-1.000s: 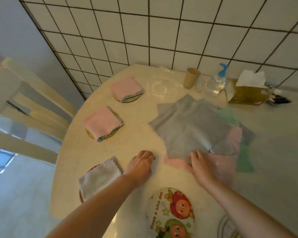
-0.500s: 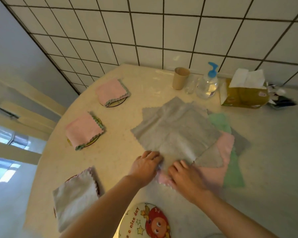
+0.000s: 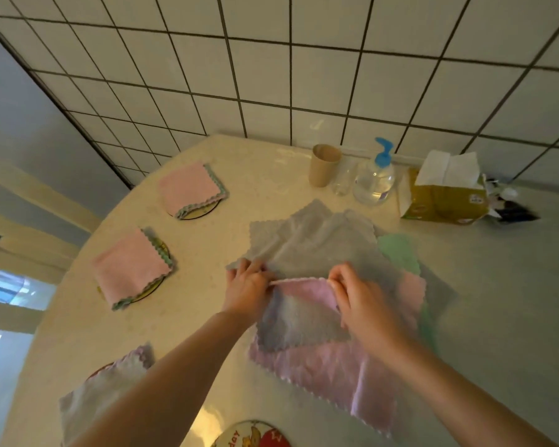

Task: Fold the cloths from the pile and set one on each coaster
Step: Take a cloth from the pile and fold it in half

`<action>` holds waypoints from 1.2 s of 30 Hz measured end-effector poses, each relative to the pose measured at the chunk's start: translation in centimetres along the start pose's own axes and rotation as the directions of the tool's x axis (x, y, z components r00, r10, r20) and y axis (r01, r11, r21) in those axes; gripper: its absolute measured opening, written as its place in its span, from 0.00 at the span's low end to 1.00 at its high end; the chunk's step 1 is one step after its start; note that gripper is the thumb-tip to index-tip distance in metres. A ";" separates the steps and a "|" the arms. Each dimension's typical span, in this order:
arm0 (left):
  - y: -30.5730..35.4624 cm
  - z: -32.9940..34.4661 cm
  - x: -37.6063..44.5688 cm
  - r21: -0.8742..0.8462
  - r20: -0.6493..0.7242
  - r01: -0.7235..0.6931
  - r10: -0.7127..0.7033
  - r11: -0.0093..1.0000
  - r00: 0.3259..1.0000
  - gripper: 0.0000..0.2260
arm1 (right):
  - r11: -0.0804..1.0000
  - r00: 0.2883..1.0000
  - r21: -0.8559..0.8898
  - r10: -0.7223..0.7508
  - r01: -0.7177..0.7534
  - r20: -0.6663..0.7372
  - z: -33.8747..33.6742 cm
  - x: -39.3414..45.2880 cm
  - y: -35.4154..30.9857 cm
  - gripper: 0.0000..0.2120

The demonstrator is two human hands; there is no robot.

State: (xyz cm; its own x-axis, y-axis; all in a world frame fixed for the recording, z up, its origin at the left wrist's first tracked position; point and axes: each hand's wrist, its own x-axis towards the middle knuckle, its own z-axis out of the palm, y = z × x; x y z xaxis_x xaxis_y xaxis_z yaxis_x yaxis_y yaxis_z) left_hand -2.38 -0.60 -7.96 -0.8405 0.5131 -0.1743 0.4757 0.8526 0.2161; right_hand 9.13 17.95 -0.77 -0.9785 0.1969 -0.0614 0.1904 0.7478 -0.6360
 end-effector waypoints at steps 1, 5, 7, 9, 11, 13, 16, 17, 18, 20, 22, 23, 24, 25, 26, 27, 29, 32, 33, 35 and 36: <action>-0.7 -0.3 1.0 -0.043 -0.025 0.049 -0.050 0.998 0.998 0.12 | 0.997 1.000 0.070 0.020 -0.019 -0.012 -1.0 0.7 -0.4 0.08; -3.3 -2.4 4.6 -0.282 -0.122 0.185 -0.226 0.941 0.966 0.10 | 0.891 0.990 0.448 0.116 -0.071 -0.074 -4.1 3.1 -1.2 0.06; -3.7 -4.6 6.0 -0.417 -0.181 0.208 -0.305 0.885 0.935 0.11 | 0.830 0.983 0.557 0.121 -0.025 -0.137 -5.2 3.8 -1.0 0.07; -3.7 -7.3 6.6 -0.569 -0.221 0.164 -0.342 0.806 0.913 0.12 | 0.824 0.973 0.564 0.083 0.055 -0.217 -6.0 4.1 -1.0 0.05; -3.2 -10.1 5.9 -0.719 -0.253 0.074 -0.360 0.691 0.898 0.12 | 0.853 0.952 0.500 0.012 0.151 -0.307 -6.7 4.0 -1.2 0.02; -2.5 -12.1 3.7 -0.729 -0.368 -0.043 -0.339 0.684 0.866 0.12 | 0.882 0.919 0.418 -0.043 0.219 -0.391 -6.9 3.3 -1.4 0.03; -1.8 -13.4 -1.4 -0.564 -0.507 -0.097 -0.251 0.820 0.825 0.11 | 0.903 0.865 0.319 -0.102 0.288 -0.491 -6.4 1.2 -1.7 0.02; -2.0 -13.2 -3.3 -0.484 -0.545 -0.110 -0.201 0.868 0.814 0.11 | 0.907 0.855 0.297 -0.115 0.298 -0.505 -6.0 0.2 -1.7 0.01; -2.5 -12.8 -5.1 -0.402 -0.577 -0.119 -0.150 0.908 0.803 0.11 | 0.913 0.853 0.282 -0.119 0.296 -0.509 -5.5 -0.8 -1.7 0.01; -4.0 -11.0 -9.6 -0.281 -0.572 -0.116 -0.069 0.953 0.817 0.12 | 0.925 0.882 0.284 -0.101 0.254 -0.460 -4.0 -4.2 -2.2 0.02; -5.3 -8.5 -13.7 -0.236 -0.504 -0.119 -0.016 0.964 0.864 0.13 | 0.940 0.908 0.268 -0.085 0.209 -0.409 -2.1 -7.4 -2.0 0.04; -5.8 -7.1 -16.1 -0.224 -0.460 -0.120 0.003 0.967 0.888 0.13 | 0.947 0.920 0.253 -0.090 0.198 -0.382 -0.9 -9.3 -1.8 0.05; -6.2 -5.5 -18.0 -0.212 -0.411 -0.122 0.024 0.970 0.911 0.13 | 0.949 0.931 0.252 -0.092 0.190 -0.353 0.3 -10.9 -1.3 0.05; -6.5 -3.9 -20.4 -0.203 -0.355 -0.122 0.043 0.971 0.934 0.12 | 0.952 0.944 0.250 -0.091 0.175 -0.317 1.6 -13.0 -0.9 0.07; -6.8 -2.3 -22.2 -0.191 -0.310 -0.128 0.064 0.973 0.949 0.11 | 0.958 0.956 0.241 -0.086 0.156 -0.279 2.8 -14.6 -0.3 0.08; -7.1 -0.8 -24.3 -0.189 -0.271 -0.134 0.079 0.973 0.959 0.10 | 0.966 0.969 0.225 -0.069 0.125 -0.238 4.0 -16.7 0.1 0.08; -7.5 1.8 -27.7 -0.189 -0.212 -0.123 0.082 0.974 0.974 0.09 | 0.982 0.982 0.170 -0.051 0.083 -0.181 5.9 -20.5 1.1 0.07; -7.6 4.4 -32.0 -0.178 -0.148 -0.158 0.132 0.971 0.980 0.14 | 0.999 0.995 0.053 -0.008 0.013 -0.098 7.6 -25.8 2.1 0.03; -7.6 4.9 -33.5 -0.159 -0.145 -0.197 0.175 0.967 0.974 0.16 | 0.999 0.997 0.015 0.031 -0.030 -0.068 8.1 -27.8 2.4 0.04; -7.6 5.7 -35.9 -0.154 -0.131 -0.240 0.221 0.959 0.967 0.17 | 0.997 0.998 -0.047 0.056 -0.058 -0.028 8.7 -30.8 2.8 0.05; -7.5 5.9 -36.9 -0.177 -0.101 -0.236 0.221 0.956 0.970 0.15 | 0.996 0.998 -0.071 0.059 -0.059 -0.003 8.9 -31.9 2.9 0.06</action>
State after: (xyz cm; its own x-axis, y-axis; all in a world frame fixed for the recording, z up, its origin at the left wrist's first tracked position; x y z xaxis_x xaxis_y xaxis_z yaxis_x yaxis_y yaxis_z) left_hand 26.60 -25.31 -8.79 -0.7364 0.6762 -0.0238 0.6073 0.6761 0.4173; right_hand 40.22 8.16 -7.47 -0.9654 0.2422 -0.0962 0.2525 0.7779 -0.5755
